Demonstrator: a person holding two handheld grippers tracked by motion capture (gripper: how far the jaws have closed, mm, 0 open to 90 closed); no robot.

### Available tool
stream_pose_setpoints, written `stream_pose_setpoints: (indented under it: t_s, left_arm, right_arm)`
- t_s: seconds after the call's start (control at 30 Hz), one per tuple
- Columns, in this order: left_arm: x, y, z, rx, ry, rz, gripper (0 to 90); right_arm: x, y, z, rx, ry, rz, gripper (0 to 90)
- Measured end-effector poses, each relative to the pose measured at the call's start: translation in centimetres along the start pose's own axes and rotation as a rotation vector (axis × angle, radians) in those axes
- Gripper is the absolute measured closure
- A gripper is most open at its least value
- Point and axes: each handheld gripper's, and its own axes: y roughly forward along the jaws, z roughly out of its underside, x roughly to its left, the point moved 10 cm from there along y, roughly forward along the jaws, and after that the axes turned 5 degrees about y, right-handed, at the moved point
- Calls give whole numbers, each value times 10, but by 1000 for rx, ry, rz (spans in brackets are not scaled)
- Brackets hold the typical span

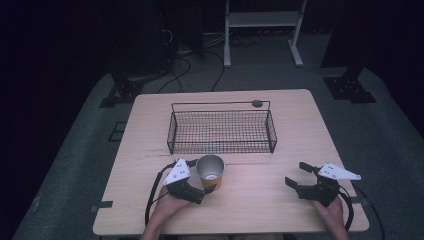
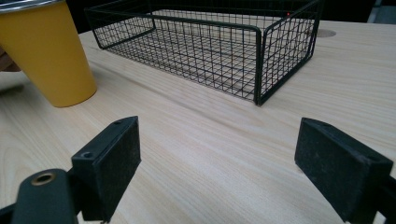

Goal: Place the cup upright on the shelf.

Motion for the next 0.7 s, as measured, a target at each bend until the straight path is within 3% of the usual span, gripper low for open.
stream_pose_setpoints:
  t_s: [0.7]
  left_arm:
    - [4, 20, -4, 0, -3, 8, 67]
  right_arm:
    - [0, 0, 0, 0, -1, 1, 134]
